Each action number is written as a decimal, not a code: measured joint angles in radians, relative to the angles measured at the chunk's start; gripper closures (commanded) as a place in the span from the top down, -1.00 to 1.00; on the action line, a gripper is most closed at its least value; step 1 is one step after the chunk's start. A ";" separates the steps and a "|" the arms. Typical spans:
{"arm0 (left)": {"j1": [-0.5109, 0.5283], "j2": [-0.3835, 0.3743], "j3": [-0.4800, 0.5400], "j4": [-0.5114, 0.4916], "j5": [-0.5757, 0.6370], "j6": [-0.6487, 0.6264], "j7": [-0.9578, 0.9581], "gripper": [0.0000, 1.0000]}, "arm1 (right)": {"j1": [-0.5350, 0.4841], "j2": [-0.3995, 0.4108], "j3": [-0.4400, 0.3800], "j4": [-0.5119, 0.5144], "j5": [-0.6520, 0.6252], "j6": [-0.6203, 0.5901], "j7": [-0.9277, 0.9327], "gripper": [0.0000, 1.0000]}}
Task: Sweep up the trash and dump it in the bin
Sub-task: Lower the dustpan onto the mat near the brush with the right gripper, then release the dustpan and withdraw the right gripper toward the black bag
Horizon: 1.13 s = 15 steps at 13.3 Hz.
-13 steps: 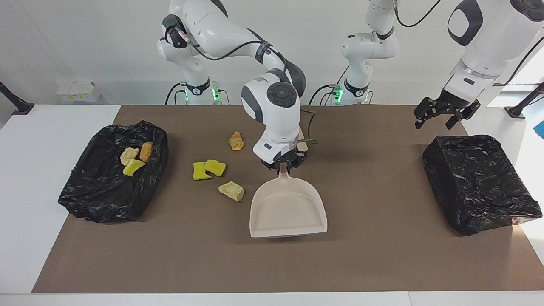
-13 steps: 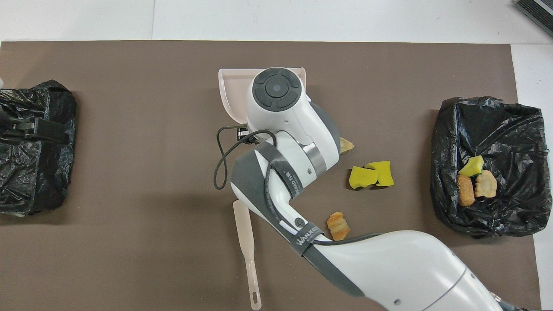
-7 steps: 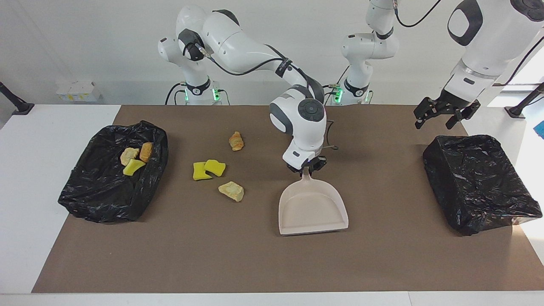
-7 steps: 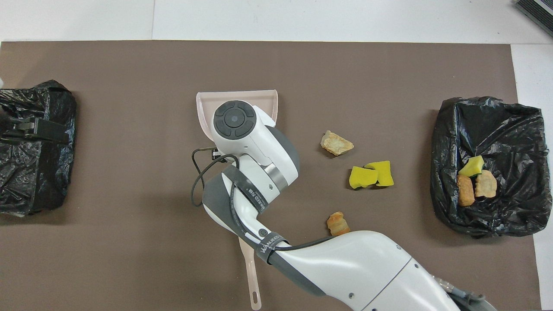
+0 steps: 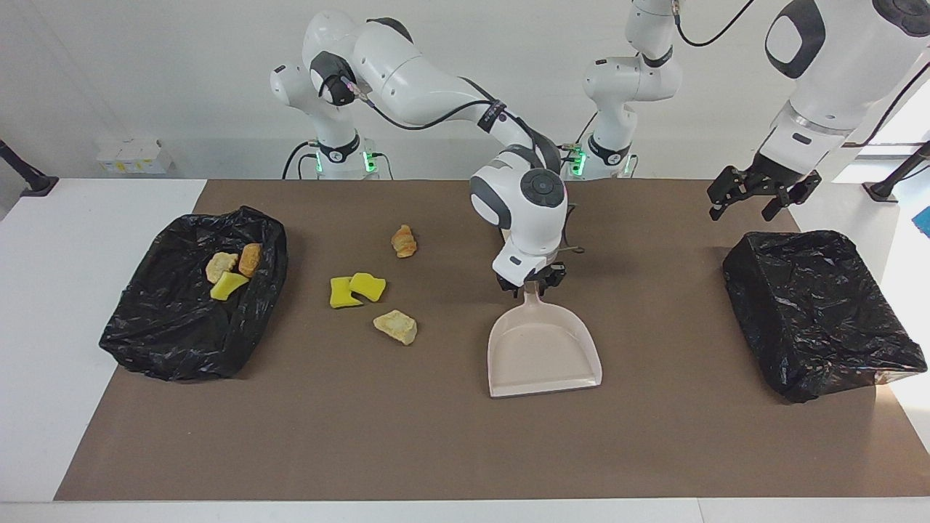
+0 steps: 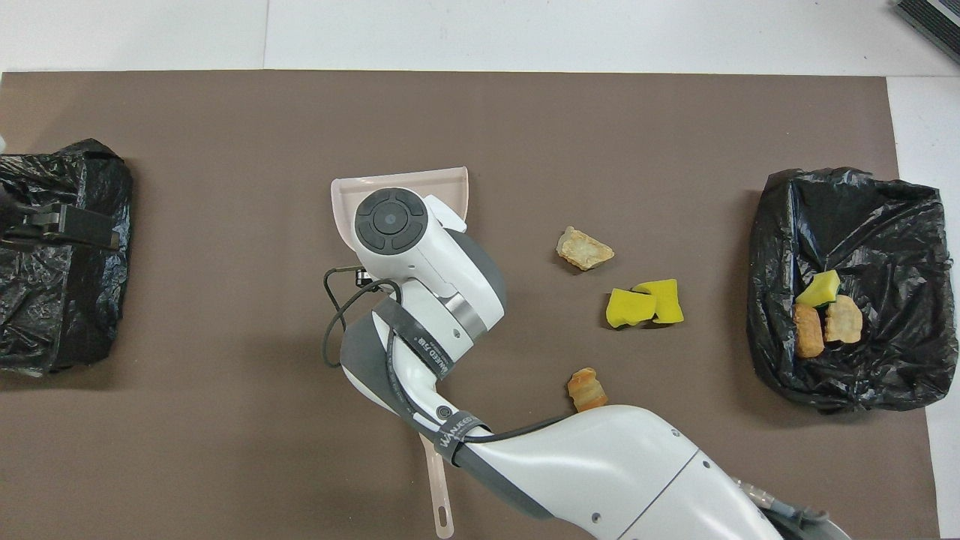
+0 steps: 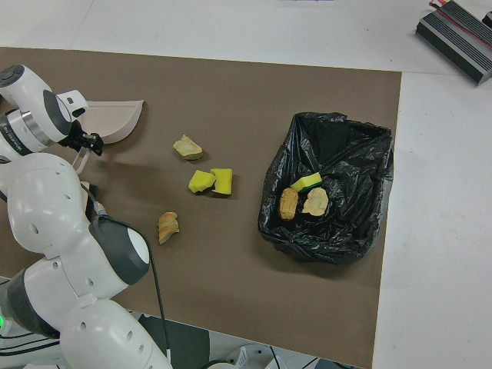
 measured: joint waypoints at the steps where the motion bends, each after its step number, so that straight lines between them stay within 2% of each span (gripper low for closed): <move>1: 0.000 0.000 0.000 0.000 0.000 0.000 0.000 1.00 | -0.008 -0.001 -0.003 0.006 0.000 -0.006 -0.005 1.00; 3: 0.000 0.000 0.000 0.000 0.000 0.000 0.000 1.00 | -0.045 -0.012 -0.004 0.022 0.000 -0.032 -0.066 1.00; 5: 0.000 0.000 0.000 0.000 0.000 0.000 0.000 1.00 | -0.092 -0.057 -0.005 0.032 0.000 -0.044 -0.110 1.00; 10: 0.000 0.000 0.000 0.000 0.000 0.000 0.000 1.00 | -0.242 -0.234 -0.005 -0.019 0.003 -0.097 -0.117 1.00; 15: 0.000 0.000 -0.002 0.000 0.000 0.002 0.000 1.00 | -0.357 -0.391 -0.007 -0.063 0.004 -0.218 -0.119 1.00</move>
